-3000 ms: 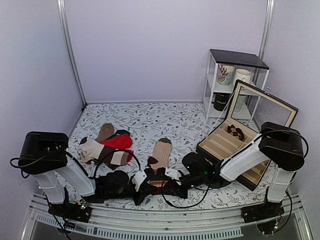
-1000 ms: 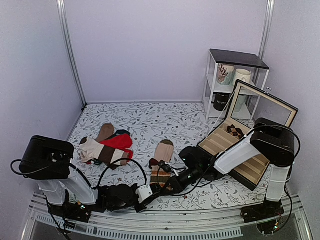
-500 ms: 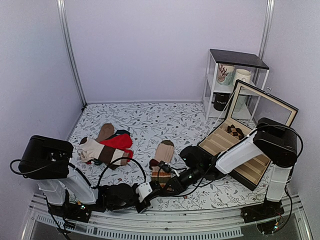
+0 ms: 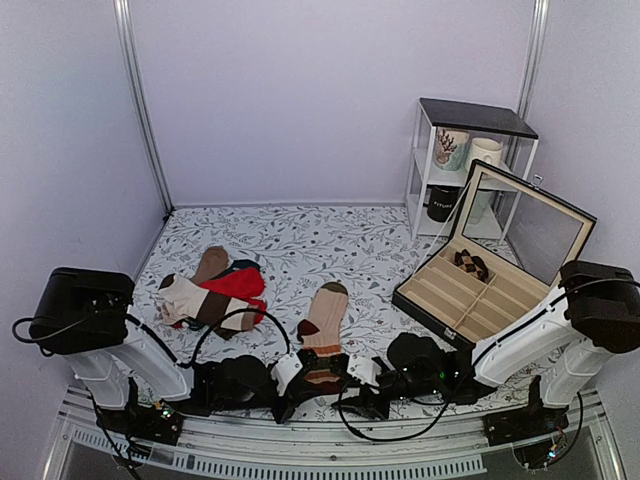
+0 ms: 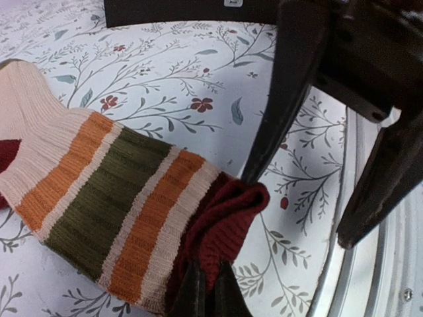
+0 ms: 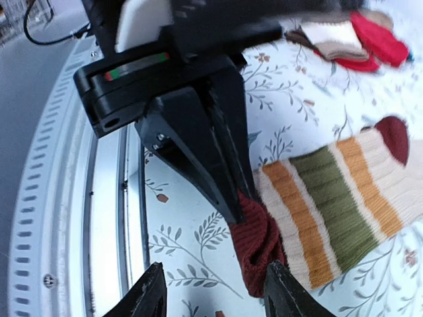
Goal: Roll the socks
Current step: Roll a pair of socks at the center of the board.
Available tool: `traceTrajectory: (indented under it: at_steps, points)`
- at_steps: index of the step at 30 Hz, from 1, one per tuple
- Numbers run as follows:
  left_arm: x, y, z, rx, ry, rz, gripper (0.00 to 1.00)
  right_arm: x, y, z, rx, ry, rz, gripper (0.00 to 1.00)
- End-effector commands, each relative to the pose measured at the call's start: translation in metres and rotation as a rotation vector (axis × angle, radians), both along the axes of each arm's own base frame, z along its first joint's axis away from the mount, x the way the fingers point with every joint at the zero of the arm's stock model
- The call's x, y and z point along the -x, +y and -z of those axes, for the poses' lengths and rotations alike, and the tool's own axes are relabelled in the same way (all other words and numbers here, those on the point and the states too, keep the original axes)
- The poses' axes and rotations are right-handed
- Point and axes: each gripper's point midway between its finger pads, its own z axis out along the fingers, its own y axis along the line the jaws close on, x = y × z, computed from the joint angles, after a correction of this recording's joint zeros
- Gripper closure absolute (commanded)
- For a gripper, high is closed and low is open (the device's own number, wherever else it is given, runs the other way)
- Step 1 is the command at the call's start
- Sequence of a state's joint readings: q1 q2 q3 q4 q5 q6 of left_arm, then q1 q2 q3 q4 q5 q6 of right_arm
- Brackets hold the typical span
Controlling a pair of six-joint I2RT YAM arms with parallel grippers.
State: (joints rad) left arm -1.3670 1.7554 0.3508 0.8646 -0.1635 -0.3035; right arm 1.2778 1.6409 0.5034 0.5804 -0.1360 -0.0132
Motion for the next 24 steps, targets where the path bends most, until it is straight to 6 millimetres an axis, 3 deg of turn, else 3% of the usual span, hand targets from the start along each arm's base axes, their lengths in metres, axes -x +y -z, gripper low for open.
traceTrajectory:
  at_steps: [1,3,8,15,21,24]
  points:
    - [0.028,0.049,0.075,-0.272,0.196,0.034,1.00,-0.016,0.008,-0.028,-0.042,-0.325,0.040,0.49]
    - [0.029,0.052,0.077,-0.271,0.216,0.030,1.00,-0.007,0.010,-0.027,-0.028,-0.354,0.018,0.49]
    - [0.031,0.054,0.082,-0.277,0.237,0.033,1.00,-0.007,0.007,-0.019,0.026,-0.404,0.021,0.50]
    - [0.031,0.055,0.086,-0.285,0.246,0.034,1.00,0.008,0.011,-0.037,-0.004,-0.436,-0.026,0.52]
    - [0.031,0.056,0.087,-0.286,0.252,0.029,1.00,0.032,0.013,-0.026,0.043,-0.403,-0.096,0.53]
    - [0.031,0.057,0.087,-0.288,0.254,0.028,1.00,0.029,0.010,-0.014,0.076,-0.391,-0.071,0.53]
